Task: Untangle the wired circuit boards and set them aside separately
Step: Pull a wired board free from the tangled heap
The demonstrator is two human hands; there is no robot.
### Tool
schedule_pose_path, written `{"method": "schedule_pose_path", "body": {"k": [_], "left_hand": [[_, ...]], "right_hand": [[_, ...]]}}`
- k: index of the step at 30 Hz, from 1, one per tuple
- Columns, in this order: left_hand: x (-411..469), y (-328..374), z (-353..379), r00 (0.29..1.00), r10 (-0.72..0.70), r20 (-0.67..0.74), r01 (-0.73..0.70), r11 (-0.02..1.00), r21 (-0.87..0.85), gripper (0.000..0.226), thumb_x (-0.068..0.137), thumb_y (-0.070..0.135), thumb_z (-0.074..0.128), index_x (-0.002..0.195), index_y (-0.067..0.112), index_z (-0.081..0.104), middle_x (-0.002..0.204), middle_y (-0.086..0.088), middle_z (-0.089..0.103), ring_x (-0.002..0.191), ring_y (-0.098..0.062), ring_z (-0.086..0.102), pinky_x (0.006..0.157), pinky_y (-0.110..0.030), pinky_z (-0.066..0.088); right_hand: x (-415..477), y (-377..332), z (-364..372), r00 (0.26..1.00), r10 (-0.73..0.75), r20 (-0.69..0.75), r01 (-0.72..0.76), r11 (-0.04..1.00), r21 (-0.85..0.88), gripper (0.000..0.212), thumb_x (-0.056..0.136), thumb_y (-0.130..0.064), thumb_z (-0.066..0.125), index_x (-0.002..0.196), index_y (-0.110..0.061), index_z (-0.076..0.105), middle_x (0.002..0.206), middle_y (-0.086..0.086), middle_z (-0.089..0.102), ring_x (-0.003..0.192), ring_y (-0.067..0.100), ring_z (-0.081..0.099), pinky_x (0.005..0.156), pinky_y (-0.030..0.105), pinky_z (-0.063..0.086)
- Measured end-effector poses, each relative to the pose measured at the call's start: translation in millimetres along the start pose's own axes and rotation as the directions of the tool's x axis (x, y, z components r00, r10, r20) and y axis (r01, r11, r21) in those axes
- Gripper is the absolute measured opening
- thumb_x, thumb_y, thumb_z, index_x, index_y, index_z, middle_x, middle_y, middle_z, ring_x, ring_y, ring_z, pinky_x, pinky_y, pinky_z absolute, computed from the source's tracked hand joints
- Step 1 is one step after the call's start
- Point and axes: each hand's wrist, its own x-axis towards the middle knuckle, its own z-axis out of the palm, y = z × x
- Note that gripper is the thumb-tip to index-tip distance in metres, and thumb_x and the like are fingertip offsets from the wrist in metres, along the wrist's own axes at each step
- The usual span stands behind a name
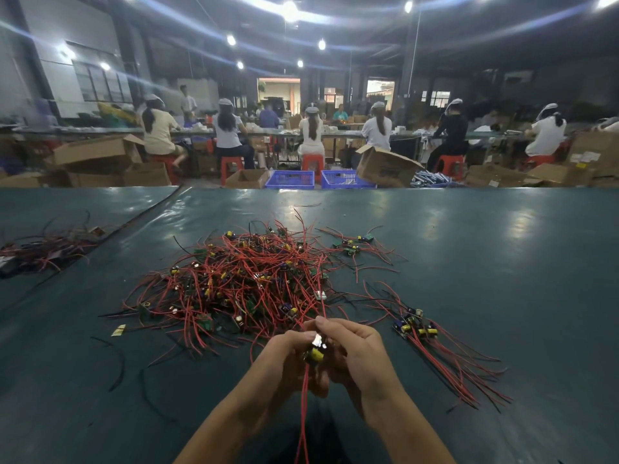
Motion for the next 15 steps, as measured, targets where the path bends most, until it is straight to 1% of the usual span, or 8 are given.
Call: {"method": "schedule_pose_path", "body": {"k": [1, 2, 4, 5, 7, 9, 12, 15], "left_hand": [[2.7, 1.4, -0.3, 0.998, -0.048, -0.030, 0.047, 0.998, -0.038, 0.041, 0.104, 0.000, 0.024, 0.093, -0.010, 0.062, 0.092, -0.015, 0.054, 0.070, -0.022, 0.057, 0.050, -0.018, 0.041], [4.5, 1.8, -0.9, 0.998, -0.018, -0.053, 0.017, 1.000, -0.021, 0.041, 0.104, 0.008, 0.033, 0.086, -0.011, 0.065, 0.088, -0.018, 0.060, 0.061, -0.017, 0.060, 0.047, -0.015, 0.042], [4.1, 1.6, 3.2, 0.991, 0.118, -0.059, -0.116, 0.993, 0.024, 0.041, 0.093, 0.023, 0.050, 0.080, -0.010, 0.070, 0.080, -0.032, 0.065, 0.050, -0.016, 0.057, 0.047, -0.020, 0.046], [3.5, 2.2, 4.6, 0.985, 0.164, -0.053, -0.162, 0.986, 0.048, 0.041, 0.088, 0.028, 0.053, 0.078, -0.007, 0.072, 0.078, -0.033, 0.066, 0.049, -0.017, 0.055, 0.047, -0.023, 0.046], [3.2, -3.5, 2.0, 0.974, 0.225, -0.041, -0.223, 0.973, 0.055, 0.037, 0.083, 0.030, 0.053, 0.071, 0.001, 0.074, 0.068, -0.028, 0.062, 0.046, -0.017, 0.053, 0.046, -0.024, 0.044], [5.4, -2.6, 3.9, 0.967, 0.249, -0.049, -0.246, 0.967, 0.065, 0.035, 0.081, 0.031, 0.054, 0.061, 0.007, 0.070, 0.058, -0.019, 0.058, 0.043, -0.017, 0.050, 0.046, -0.023, 0.043], [6.1, -1.0, 5.4, 0.974, 0.220, -0.054, -0.212, 0.968, 0.133, 0.037, 0.082, 0.030, 0.054, 0.053, 0.011, 0.066, 0.047, -0.011, 0.053, 0.039, -0.017, 0.047, 0.045, -0.022, 0.040], [2.7, -0.2, 6.6, 0.984, 0.176, -0.028, -0.172, 0.977, 0.127, 0.038, 0.084, 0.031, 0.055, 0.054, 0.012, 0.068, 0.044, -0.010, 0.051, 0.039, -0.017, 0.046, 0.046, -0.021, 0.038]], "right_hand": [[-0.1, 0.0, -0.2, 1.000, 0.014, 0.014, -0.014, 1.000, -0.004, 0.032, 0.065, -0.037, 0.074, 0.080, -0.010, 0.080, 0.074, 0.014, 0.068, 0.064, 0.028, 0.058, 0.062, 0.034, 0.043], [-0.2, 0.4, -0.6, 0.999, 0.031, 0.022, -0.031, 0.999, -0.006, 0.032, 0.065, -0.038, 0.074, 0.080, -0.011, 0.080, 0.075, 0.013, 0.069, 0.068, 0.027, 0.060, 0.065, 0.033, 0.043], [-0.9, 1.2, -0.9, 0.998, 0.064, 0.028, -0.064, 0.998, 0.007, 0.022, 0.075, -0.032, 0.072, 0.081, -0.012, 0.081, 0.069, 0.008, 0.069, 0.061, 0.018, 0.063, 0.055, 0.025, 0.044], [-0.8, 1.1, -0.6, 0.997, 0.077, 0.014, -0.077, 0.997, 0.017, 0.018, 0.082, -0.028, 0.070, 0.082, -0.013, 0.081, 0.065, 0.005, 0.067, 0.055, 0.014, 0.060, 0.050, 0.023, 0.041], [1.4, 2.0, -1.9, 0.995, 0.092, -0.029, -0.091, 0.995, 0.033, 0.018, 0.089, -0.022, 0.065, 0.085, -0.014, 0.081, 0.056, 0.001, 0.059, 0.048, 0.010, 0.050, 0.046, 0.022, 0.031], [5.1, 2.4, -3.5, 0.993, 0.096, -0.065, -0.091, 0.992, 0.084, 0.020, 0.092, -0.019, 0.062, 0.087, -0.012, 0.080, 0.051, 0.001, 0.044, 0.046, 0.012, 0.038, 0.046, 0.023, 0.027], [11.5, 1.5, -8.7, 0.987, 0.111, -0.116, -0.090, 0.980, 0.175, 0.020, 0.092, -0.017, 0.060, 0.091, -0.011, 0.080, 0.051, -0.002, 0.033, 0.048, 0.012, 0.028, 0.050, 0.026, 0.025], [16.3, -2.3, -17.2, 0.984, 0.112, -0.141, -0.072, 0.963, 0.259, 0.022, 0.093, -0.015, 0.059, 0.093, -0.007, 0.079, 0.051, -0.007, 0.029, 0.040, 0.006, 0.023, 0.037, 0.020, 0.021]]}}
